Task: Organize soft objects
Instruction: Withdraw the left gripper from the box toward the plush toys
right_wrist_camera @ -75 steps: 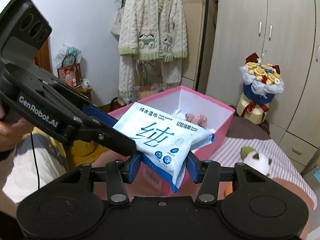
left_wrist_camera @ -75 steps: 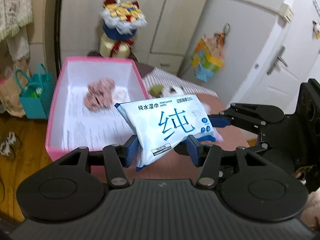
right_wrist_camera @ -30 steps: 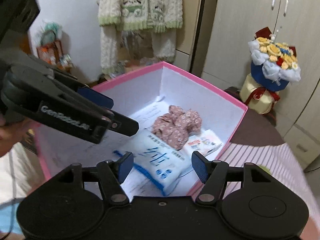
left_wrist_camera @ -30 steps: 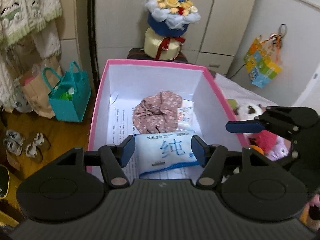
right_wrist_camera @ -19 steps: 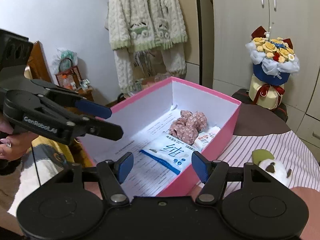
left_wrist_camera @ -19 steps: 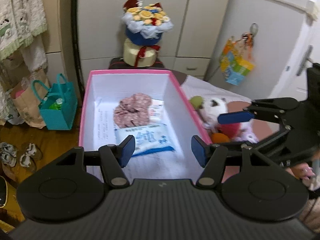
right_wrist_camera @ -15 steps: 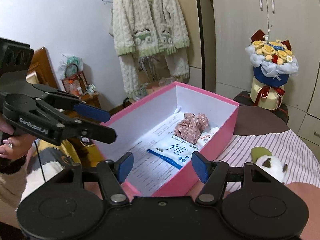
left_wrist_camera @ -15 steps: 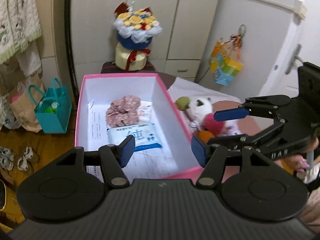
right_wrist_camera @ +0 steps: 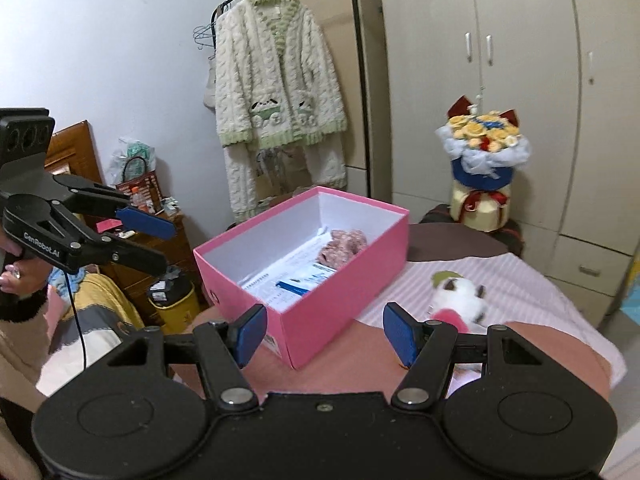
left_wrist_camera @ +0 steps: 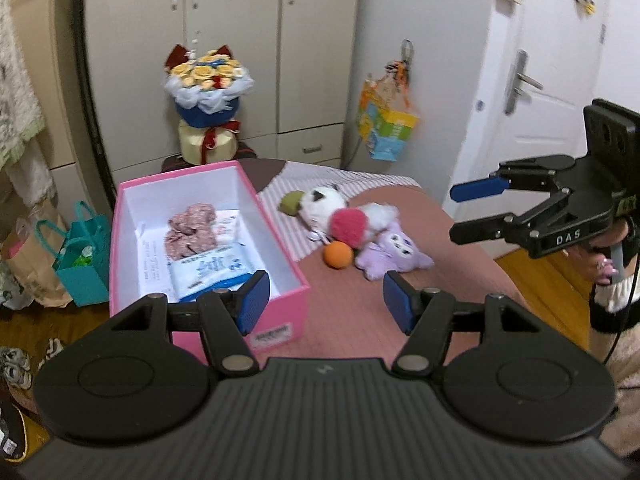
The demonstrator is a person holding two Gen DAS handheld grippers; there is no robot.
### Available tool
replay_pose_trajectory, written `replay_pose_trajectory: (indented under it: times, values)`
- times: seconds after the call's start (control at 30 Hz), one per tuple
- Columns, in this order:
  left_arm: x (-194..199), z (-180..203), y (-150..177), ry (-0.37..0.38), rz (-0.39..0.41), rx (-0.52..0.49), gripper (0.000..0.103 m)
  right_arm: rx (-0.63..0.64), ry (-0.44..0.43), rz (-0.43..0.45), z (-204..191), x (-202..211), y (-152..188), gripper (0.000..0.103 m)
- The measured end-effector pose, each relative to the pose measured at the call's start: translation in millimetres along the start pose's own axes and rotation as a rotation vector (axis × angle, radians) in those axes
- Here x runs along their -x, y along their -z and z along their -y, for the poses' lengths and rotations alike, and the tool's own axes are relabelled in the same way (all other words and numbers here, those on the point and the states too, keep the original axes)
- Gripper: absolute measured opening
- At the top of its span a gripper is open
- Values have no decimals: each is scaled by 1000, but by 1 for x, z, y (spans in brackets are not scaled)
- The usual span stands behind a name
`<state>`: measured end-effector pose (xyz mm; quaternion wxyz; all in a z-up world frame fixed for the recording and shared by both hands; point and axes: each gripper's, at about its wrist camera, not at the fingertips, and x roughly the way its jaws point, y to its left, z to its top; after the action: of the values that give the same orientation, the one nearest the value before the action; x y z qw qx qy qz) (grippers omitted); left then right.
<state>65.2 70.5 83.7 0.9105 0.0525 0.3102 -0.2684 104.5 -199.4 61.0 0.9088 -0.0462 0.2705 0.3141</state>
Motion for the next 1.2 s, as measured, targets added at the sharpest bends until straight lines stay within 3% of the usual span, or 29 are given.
replay_pose_trajectory:
  times: [0.23, 0.6, 0.9, 1.2]
  values:
    - [-10, 38, 9, 43, -45, -61, 62, 16, 46, 8, 2, 32, 31, 69]
    - [-52, 70, 16, 85, -88, -94, 62, -3, 71, 12, 23, 39, 62, 69]
    - [-100, 78, 21, 9, -66, -117, 62, -20, 88, 60, 54, 18, 77, 73]
    - [-156, 67, 17, 8, -65, -46, 61, -1, 73, 28, 75, -26, 75, 73]
